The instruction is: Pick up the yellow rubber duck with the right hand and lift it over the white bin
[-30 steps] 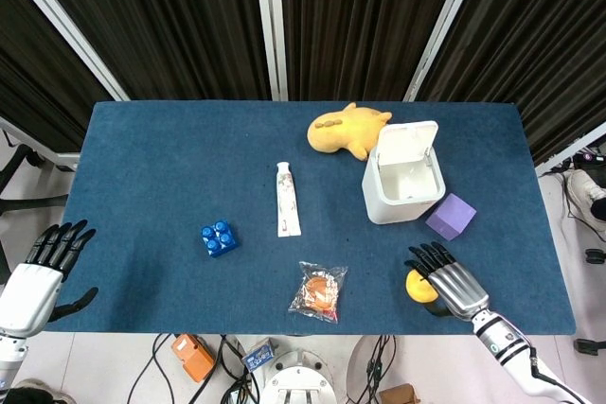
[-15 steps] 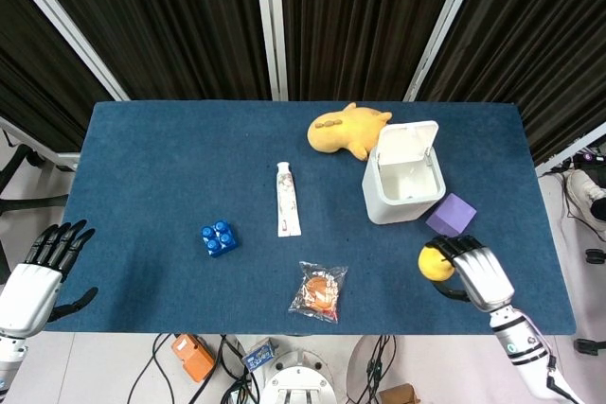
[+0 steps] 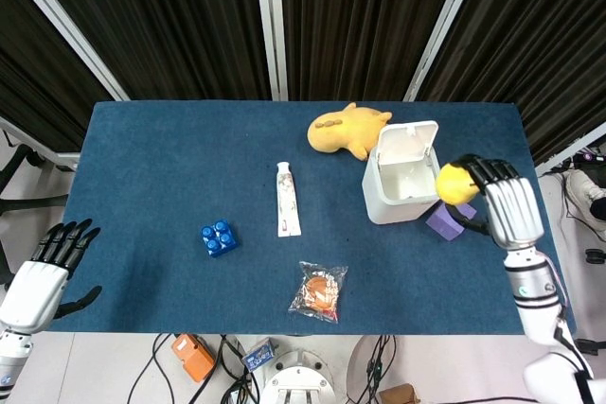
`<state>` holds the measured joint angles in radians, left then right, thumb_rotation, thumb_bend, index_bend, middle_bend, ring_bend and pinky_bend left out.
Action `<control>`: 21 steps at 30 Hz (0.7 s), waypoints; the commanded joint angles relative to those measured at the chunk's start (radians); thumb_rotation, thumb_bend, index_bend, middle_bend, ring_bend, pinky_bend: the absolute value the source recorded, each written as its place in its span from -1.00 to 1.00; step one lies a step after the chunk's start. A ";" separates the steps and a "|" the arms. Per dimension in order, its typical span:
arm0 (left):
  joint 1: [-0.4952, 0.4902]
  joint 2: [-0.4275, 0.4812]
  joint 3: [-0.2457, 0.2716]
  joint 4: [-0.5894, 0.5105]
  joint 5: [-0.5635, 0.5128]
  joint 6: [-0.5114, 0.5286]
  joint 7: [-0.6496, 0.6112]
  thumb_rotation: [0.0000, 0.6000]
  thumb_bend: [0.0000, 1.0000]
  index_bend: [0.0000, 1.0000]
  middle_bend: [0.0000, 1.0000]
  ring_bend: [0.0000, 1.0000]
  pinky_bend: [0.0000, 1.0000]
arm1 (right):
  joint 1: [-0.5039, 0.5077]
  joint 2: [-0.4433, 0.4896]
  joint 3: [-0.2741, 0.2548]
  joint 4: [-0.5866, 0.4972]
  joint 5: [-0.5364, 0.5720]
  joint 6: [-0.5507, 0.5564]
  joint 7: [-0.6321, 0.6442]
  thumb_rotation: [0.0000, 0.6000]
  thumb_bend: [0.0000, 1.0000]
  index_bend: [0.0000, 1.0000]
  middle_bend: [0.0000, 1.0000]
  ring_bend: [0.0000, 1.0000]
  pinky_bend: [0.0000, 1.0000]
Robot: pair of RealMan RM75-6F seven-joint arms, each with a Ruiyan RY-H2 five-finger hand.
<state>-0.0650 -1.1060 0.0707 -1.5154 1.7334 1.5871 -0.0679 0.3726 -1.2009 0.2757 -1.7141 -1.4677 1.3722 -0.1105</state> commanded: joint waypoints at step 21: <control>0.003 0.006 0.000 0.005 -0.001 0.008 -0.021 1.00 -0.67 -0.99 -1.00 -1.00 -0.93 | 0.100 -0.047 -0.036 0.054 0.119 -0.167 -0.019 1.00 -0.38 -1.00 -0.77 -0.82 -0.71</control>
<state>-0.0622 -1.1003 0.0709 -1.5103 1.7321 1.5947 -0.0891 0.4769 -1.2526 0.2426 -1.6563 -1.3461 1.2001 -0.1289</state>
